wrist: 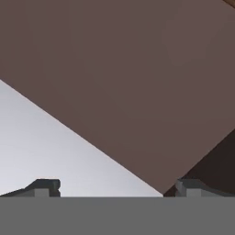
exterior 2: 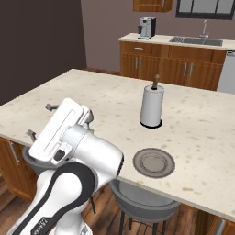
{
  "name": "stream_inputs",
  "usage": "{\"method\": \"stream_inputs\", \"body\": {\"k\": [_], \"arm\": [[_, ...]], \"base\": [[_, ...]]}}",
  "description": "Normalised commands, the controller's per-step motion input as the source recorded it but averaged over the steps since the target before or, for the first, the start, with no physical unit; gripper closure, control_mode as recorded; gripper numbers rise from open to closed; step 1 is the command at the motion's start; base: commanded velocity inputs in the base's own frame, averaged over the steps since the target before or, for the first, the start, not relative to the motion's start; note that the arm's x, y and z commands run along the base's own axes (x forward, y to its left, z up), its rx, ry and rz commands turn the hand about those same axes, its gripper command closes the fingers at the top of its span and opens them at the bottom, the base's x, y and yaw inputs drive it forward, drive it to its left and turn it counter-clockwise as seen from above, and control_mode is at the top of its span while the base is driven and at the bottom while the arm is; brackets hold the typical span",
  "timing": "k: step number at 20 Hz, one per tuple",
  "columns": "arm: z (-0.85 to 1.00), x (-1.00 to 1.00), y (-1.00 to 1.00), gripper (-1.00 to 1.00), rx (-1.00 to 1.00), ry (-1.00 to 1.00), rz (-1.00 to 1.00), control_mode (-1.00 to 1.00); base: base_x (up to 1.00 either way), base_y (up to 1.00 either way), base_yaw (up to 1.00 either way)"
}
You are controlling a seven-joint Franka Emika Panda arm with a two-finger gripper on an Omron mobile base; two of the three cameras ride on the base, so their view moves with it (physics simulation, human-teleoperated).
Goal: Retrieve the wine glasses from the counter and place one next to each plate.
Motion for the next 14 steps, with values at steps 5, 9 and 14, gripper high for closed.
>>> {"method": "stream_inputs", "body": {"k": [5, 9, 14], "arm": [[0.02, -0.07, 0.00, -1.00, 0.00, 0.00, 0.00, 1.00], [0.00, 0.00, 0.00, -1.00, 0.00, 0.00, 0.00, 1.00], [0.00, 0.00, 0.00, -1.00, 0.00, 0.00, 0.00, 1.00]], "base": [[0.06, 0.00, -0.01], [0.36, -0.14, 0.02], [-0.27, -0.81, 0.03]]}}
